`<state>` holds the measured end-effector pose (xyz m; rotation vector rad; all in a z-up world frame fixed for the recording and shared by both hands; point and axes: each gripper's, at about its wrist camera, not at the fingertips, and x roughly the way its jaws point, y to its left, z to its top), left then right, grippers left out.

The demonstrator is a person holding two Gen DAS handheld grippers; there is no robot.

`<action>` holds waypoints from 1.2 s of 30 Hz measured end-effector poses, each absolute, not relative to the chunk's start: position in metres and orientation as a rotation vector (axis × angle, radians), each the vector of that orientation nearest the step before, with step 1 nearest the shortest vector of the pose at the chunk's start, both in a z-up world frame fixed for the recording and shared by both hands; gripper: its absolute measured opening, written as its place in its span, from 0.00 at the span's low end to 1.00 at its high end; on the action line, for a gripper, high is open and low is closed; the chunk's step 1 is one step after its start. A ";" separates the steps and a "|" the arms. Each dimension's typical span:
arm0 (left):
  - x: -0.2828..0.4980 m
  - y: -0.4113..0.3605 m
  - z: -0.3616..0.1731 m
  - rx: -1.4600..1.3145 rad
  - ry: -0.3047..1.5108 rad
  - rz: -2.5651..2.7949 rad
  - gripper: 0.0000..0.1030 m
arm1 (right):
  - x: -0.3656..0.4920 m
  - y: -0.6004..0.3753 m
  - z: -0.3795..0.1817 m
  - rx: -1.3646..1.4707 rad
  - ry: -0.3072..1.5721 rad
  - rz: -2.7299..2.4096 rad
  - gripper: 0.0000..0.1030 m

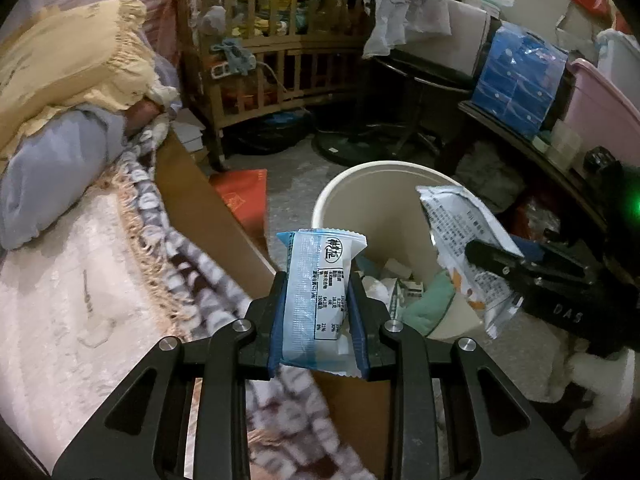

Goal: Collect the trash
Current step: 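Carry the wrapper and snack bag over the cream bucket, then open both tools to drop the wrapper and snack bag into the bucket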

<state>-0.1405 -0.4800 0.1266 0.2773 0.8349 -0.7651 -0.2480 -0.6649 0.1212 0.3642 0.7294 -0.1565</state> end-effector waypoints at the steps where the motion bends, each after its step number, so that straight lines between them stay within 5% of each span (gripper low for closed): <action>1: -0.140 -0.483 0.126 0.279 0.836 -0.767 0.25 | -0.248 -0.668 0.118 0.370 0.732 -0.160 0.50; 36: -0.124 -0.549 0.093 0.264 0.892 -0.828 0.25 | -0.240 -0.702 0.097 0.372 0.767 -0.250 0.51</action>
